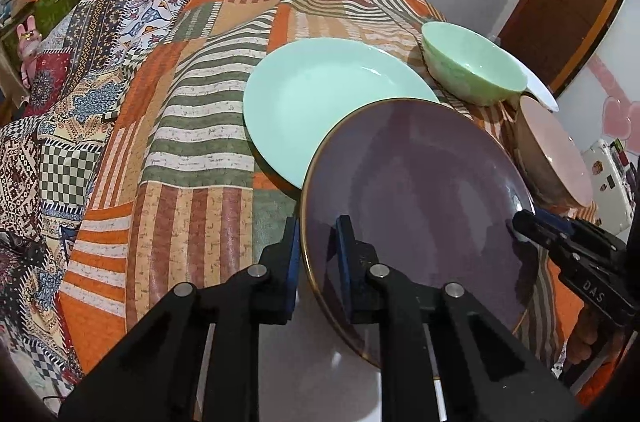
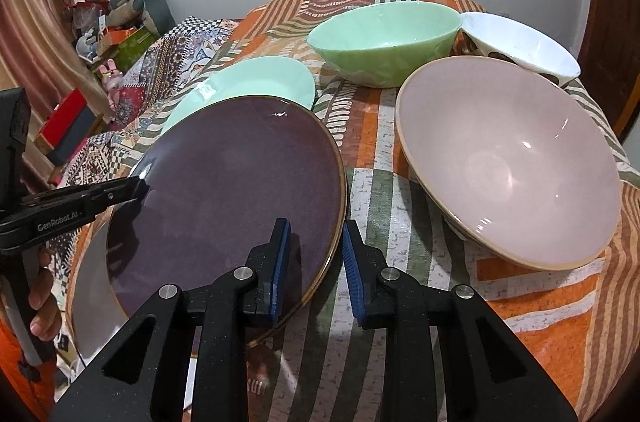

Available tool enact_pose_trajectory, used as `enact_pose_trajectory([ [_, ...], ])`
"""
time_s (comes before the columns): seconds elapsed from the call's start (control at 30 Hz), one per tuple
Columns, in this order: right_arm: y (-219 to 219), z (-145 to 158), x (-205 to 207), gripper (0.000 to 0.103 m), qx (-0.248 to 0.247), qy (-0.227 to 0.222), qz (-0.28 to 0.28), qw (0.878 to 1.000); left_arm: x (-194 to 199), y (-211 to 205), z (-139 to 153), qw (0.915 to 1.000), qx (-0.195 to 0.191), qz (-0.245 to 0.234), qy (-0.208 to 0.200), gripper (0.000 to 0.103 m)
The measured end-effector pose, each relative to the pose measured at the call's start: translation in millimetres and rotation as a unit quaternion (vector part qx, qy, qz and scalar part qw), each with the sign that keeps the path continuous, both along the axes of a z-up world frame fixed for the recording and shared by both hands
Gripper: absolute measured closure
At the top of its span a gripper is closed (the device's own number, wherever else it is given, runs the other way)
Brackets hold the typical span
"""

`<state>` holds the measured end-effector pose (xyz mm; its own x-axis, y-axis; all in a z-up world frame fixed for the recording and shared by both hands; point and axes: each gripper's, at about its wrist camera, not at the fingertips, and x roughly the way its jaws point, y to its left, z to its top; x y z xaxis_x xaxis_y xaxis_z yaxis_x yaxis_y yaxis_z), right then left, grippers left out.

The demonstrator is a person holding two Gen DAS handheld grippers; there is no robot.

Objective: Organize plates and bowls

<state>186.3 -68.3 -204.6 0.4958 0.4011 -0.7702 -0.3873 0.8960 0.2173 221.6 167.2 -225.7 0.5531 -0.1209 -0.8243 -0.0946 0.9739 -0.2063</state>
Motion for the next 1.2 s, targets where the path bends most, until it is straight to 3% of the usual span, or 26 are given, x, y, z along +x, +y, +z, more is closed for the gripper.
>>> enact_pose_trajectory([
  [0.23, -6, 3, -5, 0.080, -0.006, -0.004, -0.006, 1.000, -14, -11, 11, 0.9999, 0.005, -0.005, -0.015, 0.086],
  [0.9, -36, 52, -50, 0.079, 0.012, -0.048, -0.015, 0.999, -86, -58, 76, 0.9983, 0.007, -0.022, -0.054, 0.086],
  [1.2, -67, 51, -71, 0.080, 0.015, -0.047, -0.035, 0.998, -108, -94, 77, 0.9981, 0.013, -0.043, -0.042, 0.086],
])
